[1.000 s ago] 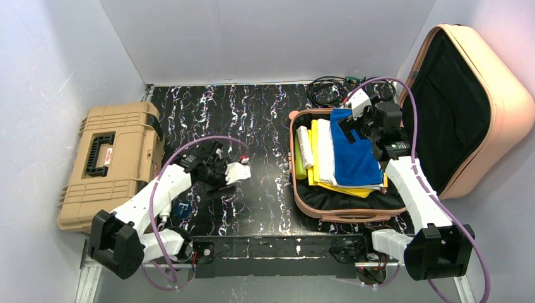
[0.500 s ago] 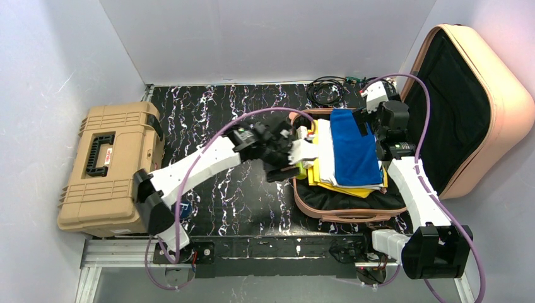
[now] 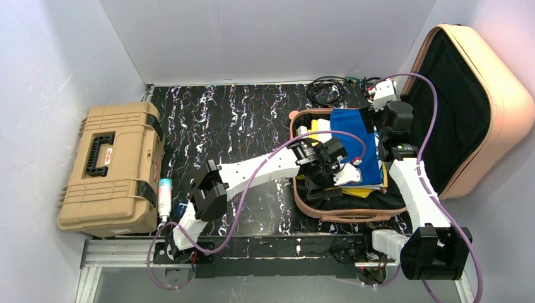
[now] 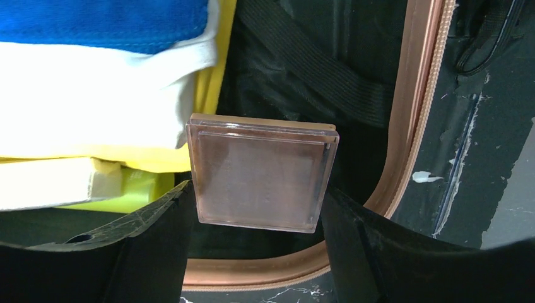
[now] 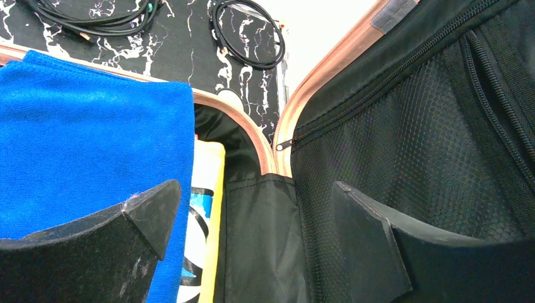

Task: Pack the luggage
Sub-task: Place the makeup in the luggage.

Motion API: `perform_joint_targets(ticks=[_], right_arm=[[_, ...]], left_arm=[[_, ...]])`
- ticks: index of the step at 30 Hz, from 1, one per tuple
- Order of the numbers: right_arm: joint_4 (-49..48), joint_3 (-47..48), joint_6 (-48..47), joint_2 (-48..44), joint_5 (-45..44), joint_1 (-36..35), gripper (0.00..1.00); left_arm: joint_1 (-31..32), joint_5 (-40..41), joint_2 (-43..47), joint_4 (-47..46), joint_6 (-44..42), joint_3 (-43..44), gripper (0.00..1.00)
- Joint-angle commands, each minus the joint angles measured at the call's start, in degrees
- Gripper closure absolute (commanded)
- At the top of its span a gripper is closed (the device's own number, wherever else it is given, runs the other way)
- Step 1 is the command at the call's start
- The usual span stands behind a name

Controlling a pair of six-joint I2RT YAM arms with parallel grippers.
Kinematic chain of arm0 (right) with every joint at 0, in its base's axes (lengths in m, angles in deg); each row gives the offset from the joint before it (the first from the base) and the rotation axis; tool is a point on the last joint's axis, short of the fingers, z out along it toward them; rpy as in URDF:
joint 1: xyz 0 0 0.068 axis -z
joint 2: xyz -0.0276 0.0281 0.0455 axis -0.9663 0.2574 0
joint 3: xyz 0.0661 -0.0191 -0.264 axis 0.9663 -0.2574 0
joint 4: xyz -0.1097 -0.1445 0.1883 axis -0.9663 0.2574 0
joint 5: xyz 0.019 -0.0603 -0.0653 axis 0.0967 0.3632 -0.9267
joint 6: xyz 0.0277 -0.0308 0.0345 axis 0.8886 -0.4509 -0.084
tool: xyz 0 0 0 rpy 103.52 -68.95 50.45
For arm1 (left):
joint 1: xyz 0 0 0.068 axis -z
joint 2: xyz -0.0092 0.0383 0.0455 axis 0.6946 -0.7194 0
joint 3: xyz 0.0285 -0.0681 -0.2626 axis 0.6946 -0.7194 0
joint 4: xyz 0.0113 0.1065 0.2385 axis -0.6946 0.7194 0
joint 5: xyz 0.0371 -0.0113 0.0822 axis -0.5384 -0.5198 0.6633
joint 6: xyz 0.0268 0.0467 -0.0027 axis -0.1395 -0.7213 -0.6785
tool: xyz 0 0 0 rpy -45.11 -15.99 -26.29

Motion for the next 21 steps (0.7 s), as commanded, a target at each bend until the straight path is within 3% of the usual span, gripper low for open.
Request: perform_joint_targets(ticks=[1,14,16,21], right_arm=[[-3.5,-0.6,1.0,-1.5,-0.7,0.3,0.02],[-3.5,-0.7,0.8,-1.5,-0.5,0.3,0.02],[-3.5,-0.7,0.8,-1.5,-0.5,0.3,0.02],[-3.5,-0.7,0.8,-1.5,-0.4,0.2,0.02]], left_arm=[[1.3,1.5,0.4,2.2,1.0,1.5,0.63],[3.6,-1.0,-0.8,2.3,2.7,-2.8,0.60],[3.7,-0.4,-1.2,2.2,2.8,-2.7,0.55],[3.7,2.9,-1.8,1.5,2.2,-2.5,0.28]])
